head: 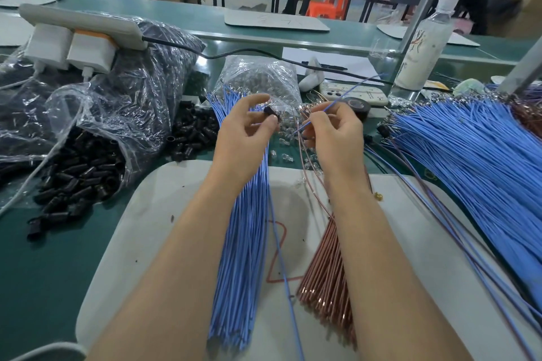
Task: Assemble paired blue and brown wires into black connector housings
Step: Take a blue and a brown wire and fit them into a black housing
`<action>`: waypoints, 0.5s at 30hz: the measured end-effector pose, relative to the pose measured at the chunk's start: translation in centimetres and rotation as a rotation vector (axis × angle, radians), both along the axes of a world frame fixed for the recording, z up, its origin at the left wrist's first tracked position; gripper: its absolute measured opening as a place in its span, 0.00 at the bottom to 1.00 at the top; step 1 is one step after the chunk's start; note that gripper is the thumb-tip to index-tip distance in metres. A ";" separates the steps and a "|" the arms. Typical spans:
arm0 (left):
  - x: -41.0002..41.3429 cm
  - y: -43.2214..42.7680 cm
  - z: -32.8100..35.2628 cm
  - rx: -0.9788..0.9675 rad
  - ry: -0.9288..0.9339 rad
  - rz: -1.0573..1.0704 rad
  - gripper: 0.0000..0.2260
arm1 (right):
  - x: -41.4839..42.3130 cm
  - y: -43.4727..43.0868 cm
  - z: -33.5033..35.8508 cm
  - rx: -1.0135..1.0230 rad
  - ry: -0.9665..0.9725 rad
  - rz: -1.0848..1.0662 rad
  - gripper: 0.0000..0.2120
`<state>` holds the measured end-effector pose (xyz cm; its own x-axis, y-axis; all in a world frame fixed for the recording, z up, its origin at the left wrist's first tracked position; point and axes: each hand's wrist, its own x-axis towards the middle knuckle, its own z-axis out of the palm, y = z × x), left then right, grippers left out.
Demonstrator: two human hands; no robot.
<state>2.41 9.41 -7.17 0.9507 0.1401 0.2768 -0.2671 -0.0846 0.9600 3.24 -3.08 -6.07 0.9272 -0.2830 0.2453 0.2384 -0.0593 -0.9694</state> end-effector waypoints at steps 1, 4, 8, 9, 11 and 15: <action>0.0 0.1 0.1 -0.142 0.057 -0.034 0.09 | 0.1 0.1 0.0 0.037 0.041 0.042 0.09; 0.1 0.3 0.4 -0.400 0.155 -0.102 0.05 | 0.2 0.3 0.0 0.183 0.124 0.151 0.11; 0.1 0.4 0.5 -0.520 0.215 -0.165 0.03 | 0.3 0.5 -0.1 0.277 0.148 0.238 0.15; 0.1 0.4 0.5 -0.536 0.229 -0.181 0.03 | 0.2 0.6 -0.1 0.264 0.156 0.250 0.15; 0.1 0.5 0.5 -0.560 0.258 -0.207 0.04 | 0.2 0.8 -0.2 0.230 0.163 0.259 0.15; 0.1 0.5 0.6 -0.564 0.320 -0.207 0.04 | 0.3 0.8 -0.3 0.162 0.131 0.217 0.13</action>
